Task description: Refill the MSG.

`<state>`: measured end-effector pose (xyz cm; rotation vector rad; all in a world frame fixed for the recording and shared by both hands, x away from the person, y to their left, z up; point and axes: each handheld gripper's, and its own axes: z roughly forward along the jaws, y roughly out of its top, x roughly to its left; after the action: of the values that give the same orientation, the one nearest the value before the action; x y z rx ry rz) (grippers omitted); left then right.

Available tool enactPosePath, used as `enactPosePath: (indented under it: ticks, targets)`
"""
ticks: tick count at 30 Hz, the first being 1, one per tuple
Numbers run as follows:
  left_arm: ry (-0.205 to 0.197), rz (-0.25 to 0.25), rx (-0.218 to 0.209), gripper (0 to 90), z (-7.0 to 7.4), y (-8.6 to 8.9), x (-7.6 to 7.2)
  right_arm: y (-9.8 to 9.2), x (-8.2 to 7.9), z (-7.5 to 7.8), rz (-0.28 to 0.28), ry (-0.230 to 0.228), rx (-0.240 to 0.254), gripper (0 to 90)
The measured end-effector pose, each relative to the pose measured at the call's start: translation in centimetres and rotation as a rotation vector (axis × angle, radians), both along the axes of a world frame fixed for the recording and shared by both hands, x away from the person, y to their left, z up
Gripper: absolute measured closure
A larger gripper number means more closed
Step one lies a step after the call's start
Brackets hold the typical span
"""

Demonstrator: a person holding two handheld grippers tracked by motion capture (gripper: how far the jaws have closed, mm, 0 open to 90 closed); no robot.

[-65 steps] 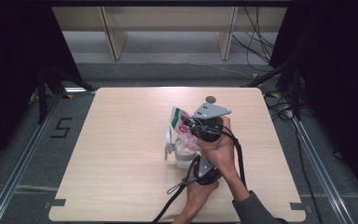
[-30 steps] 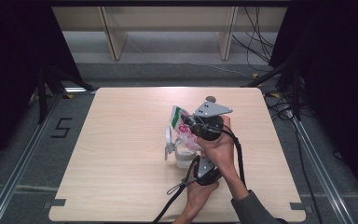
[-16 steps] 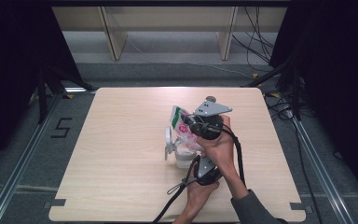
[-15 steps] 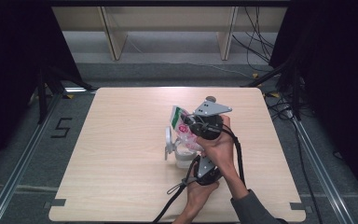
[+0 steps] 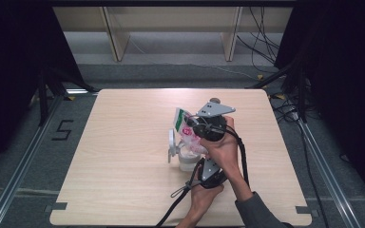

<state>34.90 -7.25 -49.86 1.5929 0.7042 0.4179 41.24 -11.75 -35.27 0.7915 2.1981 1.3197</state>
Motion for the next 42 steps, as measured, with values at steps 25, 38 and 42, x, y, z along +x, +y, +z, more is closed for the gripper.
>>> enactPosePath:
  ticks: [25, 38, 42]
  targets:
    - [-0.004, 0.002, 0.003, 79.4, 0.08, 0.08, -0.04, -0.15, 0.0, 0.21, 0.017, -0.006, -0.007, 90.0]
    - [-0.002, 0.001, -0.001, 79.4, 0.08, 0.11, -0.05, -0.1, -0.07, 0.2, 0.015, 0.001, -0.004, 90.0]
    - [-0.004, 0.001, -0.002, 79.3, 0.08, 0.09, -0.05, -0.03, -0.1, 0.16, 0.01, -0.004, 0.001, 90.0]
